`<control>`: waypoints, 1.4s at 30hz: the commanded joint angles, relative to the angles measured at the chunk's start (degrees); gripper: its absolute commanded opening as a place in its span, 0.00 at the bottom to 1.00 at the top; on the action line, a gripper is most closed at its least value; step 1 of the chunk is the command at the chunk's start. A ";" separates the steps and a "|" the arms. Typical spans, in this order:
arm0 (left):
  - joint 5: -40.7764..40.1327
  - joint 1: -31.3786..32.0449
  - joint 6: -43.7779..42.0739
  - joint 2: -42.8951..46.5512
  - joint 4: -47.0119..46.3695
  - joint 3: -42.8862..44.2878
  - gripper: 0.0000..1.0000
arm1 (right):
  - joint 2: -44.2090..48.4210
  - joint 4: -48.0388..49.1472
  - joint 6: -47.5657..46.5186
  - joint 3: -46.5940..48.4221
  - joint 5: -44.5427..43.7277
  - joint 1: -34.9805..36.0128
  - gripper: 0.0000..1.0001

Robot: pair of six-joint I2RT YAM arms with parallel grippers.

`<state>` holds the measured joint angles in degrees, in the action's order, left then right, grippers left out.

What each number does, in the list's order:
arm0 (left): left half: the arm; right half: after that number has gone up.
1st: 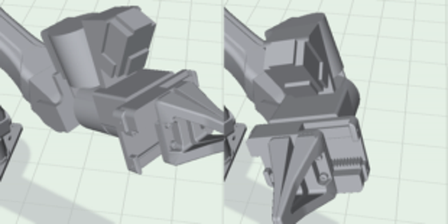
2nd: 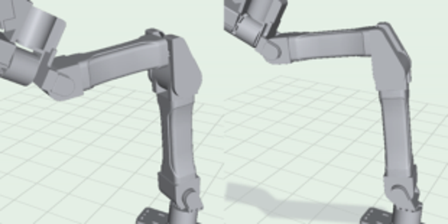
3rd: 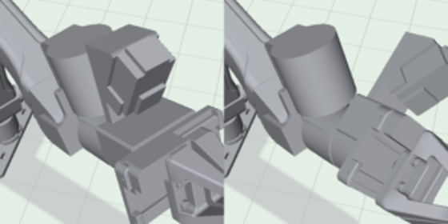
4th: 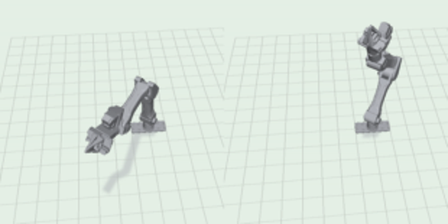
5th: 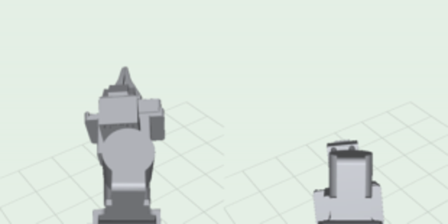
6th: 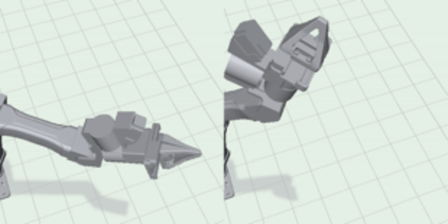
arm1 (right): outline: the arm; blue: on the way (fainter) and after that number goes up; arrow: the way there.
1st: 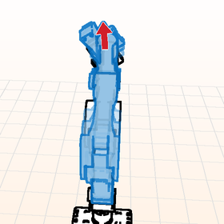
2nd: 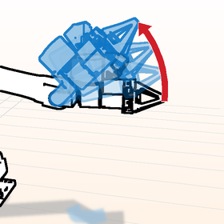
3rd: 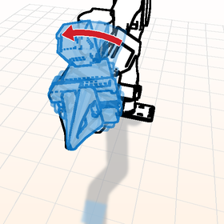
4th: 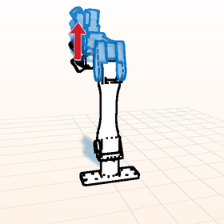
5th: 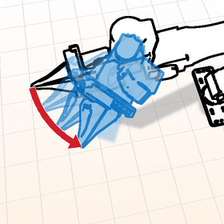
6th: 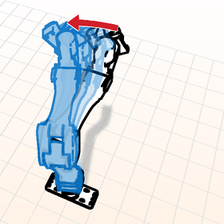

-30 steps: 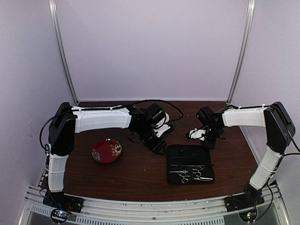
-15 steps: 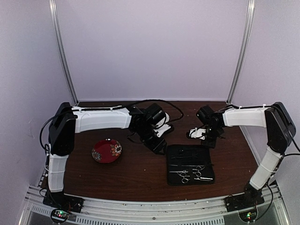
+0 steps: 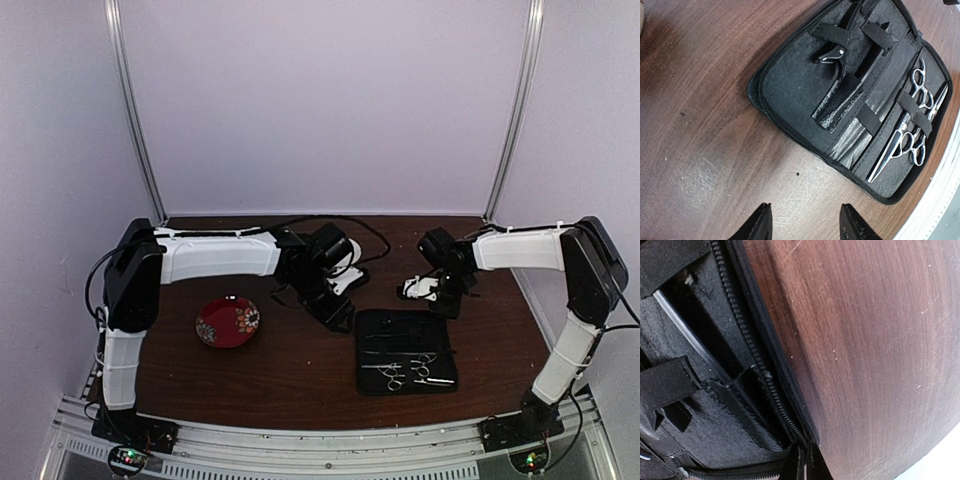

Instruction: Sort the hair-cutting tools

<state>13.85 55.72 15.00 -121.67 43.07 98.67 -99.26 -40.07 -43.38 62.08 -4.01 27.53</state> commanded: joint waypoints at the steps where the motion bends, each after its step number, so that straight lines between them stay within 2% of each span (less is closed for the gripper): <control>1: -1.55 0.26 0.95 3.05 -1.84 -1.06 0.49 | 1.68 -0.35 1.75 2.37 0.22 -0.36 0.00; 4: -4.32 -0.09 0.99 4.71 -2.05 -2.14 0.49 | 3.86 -0.04 4.24 3.68 0.85 -0.28 0.00; 10: -4.84 -2.81 0.67 6.66 -2.00 -3.21 0.49 | 6.40 1.39 8.81 6.41 -0.19 -0.37 0.00; 16: -6.52 -3.38 -0.08 7.66 -1.04 -2.91 0.49 | 9.96 2.56 8.08 2.67 1.12 -0.37 0.00; 26: -7.00 -4.84 0.31 5.20 -0.46 2.23 0.50 | 30.20 5.48 -4.69 -15.52 12.20 -0.28 0.00; 30: -6.02 -5.34 0.56 4.46 0.14 4.05 0.50 | 36.93 1.53 -9.76 -19.80 15.97 -0.07 0.00; 35: -4.52 -5.36 0.21 3.48 1.05 5.37 0.50 | 42.76 -5.05 -16.52 -25.95 16.05 0.89 0.01; 40: -0.79 -5.36 0.18 0.20 2.65 8.78 0.51 | 47.30 -10.23 -20.82 -30.32 14.24 1.47 0.34; 42: 1.61 -5.28 0.20 -1.15 2.66 10.29 0.50 | 48.67 -11.95 -18.77 -29.06 13.55 1.37 0.38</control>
<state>10.46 50.46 15.49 -120.11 45.17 105.69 -52.95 -45.76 -60.62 32.27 10.28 28.71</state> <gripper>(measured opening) 0.505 0.349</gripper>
